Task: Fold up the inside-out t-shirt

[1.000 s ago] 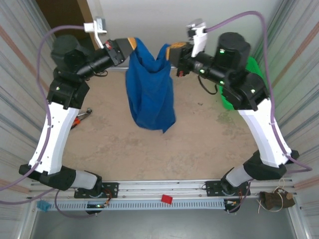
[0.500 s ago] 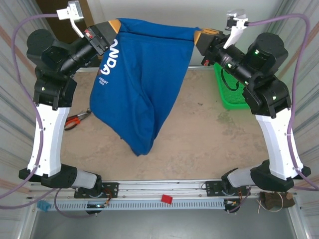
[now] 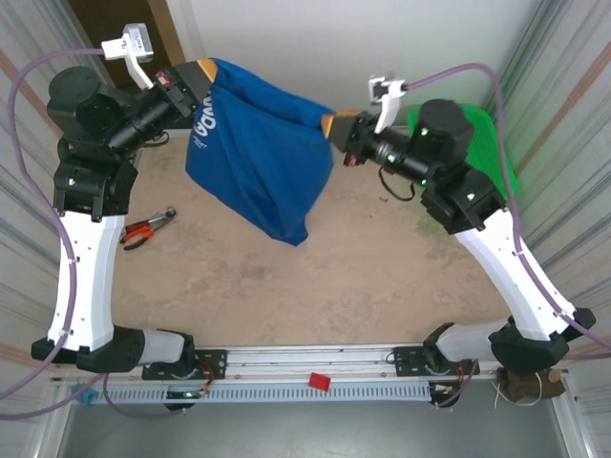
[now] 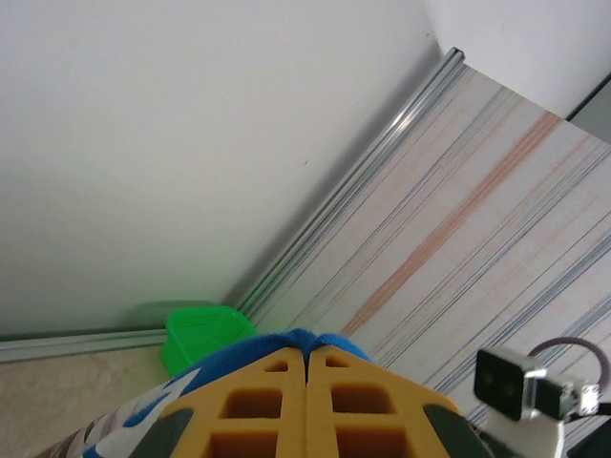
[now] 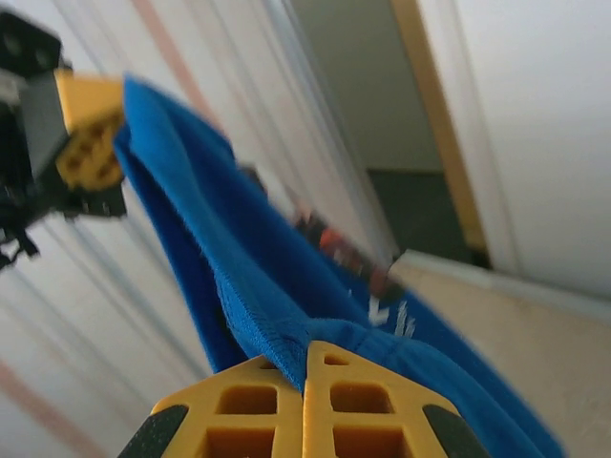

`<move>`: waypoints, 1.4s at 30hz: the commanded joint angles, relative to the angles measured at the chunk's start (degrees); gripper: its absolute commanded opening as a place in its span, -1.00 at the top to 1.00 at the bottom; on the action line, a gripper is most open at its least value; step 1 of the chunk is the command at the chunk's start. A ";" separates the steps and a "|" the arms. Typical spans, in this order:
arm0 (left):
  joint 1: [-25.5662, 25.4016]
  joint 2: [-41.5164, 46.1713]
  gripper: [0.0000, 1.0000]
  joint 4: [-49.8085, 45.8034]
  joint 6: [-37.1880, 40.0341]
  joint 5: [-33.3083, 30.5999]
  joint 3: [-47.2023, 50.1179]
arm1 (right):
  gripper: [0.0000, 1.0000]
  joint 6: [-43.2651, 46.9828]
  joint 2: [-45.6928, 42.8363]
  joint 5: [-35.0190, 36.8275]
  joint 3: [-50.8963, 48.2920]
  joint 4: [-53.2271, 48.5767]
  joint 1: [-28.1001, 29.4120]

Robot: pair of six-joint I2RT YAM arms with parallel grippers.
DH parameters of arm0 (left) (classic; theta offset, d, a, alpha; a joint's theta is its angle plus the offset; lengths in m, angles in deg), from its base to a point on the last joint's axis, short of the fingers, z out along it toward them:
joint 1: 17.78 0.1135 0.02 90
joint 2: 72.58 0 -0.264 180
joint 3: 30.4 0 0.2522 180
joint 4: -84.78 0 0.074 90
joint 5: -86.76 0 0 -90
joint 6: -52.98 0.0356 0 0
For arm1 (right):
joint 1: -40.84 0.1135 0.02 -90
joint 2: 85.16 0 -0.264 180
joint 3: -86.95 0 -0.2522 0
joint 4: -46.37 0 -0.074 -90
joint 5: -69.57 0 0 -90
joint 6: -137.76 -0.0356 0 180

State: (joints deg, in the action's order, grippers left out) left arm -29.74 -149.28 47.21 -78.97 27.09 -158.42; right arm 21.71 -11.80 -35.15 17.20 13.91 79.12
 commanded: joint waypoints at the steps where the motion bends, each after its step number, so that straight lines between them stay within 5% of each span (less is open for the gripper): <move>1: -0.81 -0.90 1.00 0.03 0.65 -0.62 -6.30 | 1.00 -4.13 -6.83 1.65 -4.81 5.45 0.37; 6: -6.83 -9.50 1.00 -3.29 2.54 -1.15 -8.06 | 1.00 -10.11 -14.63 5.00 -22.19 7.25 -6.34; 12: -16.11 -19.69 0.96 2.93 4.38 -2.15 3.57 | 1.00 -17.77 -25.28 10.37 -45.19 1.92 -16.84; 18: -16.69 -23.40 0.10 8.32 7.30 -3.76 17.59 | 1.00 -20.66 -29.24 19.38 -63.41 -3.86 -18.06; 19: -16.09 -22.64 0.05 8.45 7.85 -3.99 19.85 | 0.75 -20.19 -29.33 19.81 -65.05 -4.16 -18.39; 21: -14.68 -19.26 -0.09 8.10 8.52 -4.55 24.81 | 0.04 -19.58 -29.90 22.57 -66.07 -7.13 -18.42; 23: -13.80 -15.12 -0.16 7.33 8.90 -4.95 30.47 | -0.18 -18.04 -32.05 22.89 -65.54 -7.88 -18.18; 27: -14.97 -7.32 -0.23 4.43 9.75 -9.13 42.74 | -0.29 -13.10 -32.29 22.55 -61.48 -8.28 -17.36; 32: -16.77 -7.60 -0.30 3.15 11.48 -20.01 50.84 | -0.38 -7.29 -18.20 16.26 -57.67 -2.02 -17.07; 35: -16.13 -12.30 -0.35 2.77 15.33 -25.08 49.03 | -0.39 -6.11 -8.12 13.80 -55.44 2.13 -16.60; 42: -14.78 -27.82 -0.44 -0.22 20.71 -23.15 37.82 | -0.40 -7.27 6.16 13.33 -53.34 6.11 -12.02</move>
State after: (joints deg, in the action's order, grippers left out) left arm -44.87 -173.87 48.70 -62.23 5.02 -116.61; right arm 13.89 -7.69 -20.94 -37.70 17.50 65.35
